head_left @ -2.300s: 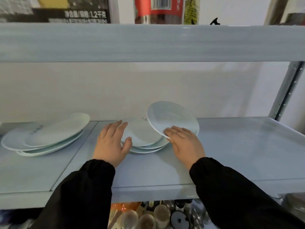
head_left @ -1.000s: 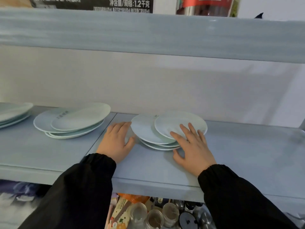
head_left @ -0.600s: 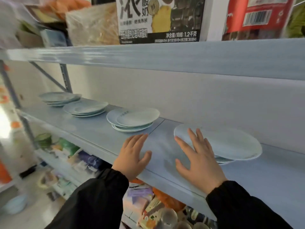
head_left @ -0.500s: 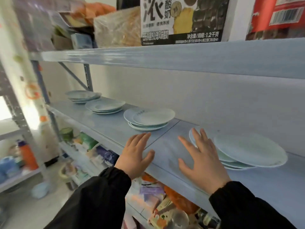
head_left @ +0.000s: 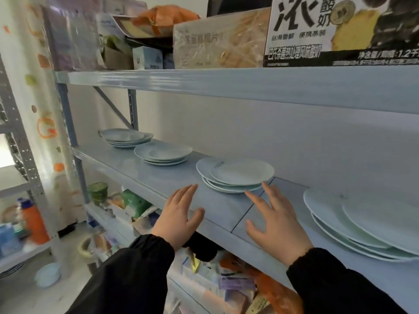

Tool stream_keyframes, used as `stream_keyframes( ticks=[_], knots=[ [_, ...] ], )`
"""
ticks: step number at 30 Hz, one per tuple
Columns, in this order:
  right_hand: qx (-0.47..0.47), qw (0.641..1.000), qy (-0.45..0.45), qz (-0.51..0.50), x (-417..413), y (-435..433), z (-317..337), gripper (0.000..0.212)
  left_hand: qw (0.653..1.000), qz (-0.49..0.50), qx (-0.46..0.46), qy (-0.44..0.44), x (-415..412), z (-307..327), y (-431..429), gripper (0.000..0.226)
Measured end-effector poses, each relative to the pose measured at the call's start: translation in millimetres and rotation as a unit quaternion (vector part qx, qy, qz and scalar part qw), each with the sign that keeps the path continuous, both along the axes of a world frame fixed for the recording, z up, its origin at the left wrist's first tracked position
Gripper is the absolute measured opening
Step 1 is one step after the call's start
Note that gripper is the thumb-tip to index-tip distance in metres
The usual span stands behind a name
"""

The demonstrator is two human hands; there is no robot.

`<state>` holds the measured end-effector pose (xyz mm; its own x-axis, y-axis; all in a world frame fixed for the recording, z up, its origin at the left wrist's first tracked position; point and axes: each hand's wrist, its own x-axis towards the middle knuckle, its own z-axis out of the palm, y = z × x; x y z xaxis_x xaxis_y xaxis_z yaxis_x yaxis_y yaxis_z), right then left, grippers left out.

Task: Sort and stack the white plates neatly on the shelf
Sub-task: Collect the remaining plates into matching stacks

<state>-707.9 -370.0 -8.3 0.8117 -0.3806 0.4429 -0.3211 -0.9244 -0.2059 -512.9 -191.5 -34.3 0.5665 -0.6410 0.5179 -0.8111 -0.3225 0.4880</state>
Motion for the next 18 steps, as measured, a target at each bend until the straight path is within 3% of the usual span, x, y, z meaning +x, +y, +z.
stream_keyframes(
  ticks=[9,18],
  knots=[
    [0.151,0.973,-0.132,-0.114,70,-20,-12,0.066,0.996,-0.074,0.004,0.040,117,-4,2,0.065],
    [0.188,0.939,-0.205,-0.203,75,-32,-13,0.065,0.985,-0.150,0.017,0.079,158,25,-60,0.062]
  ],
)
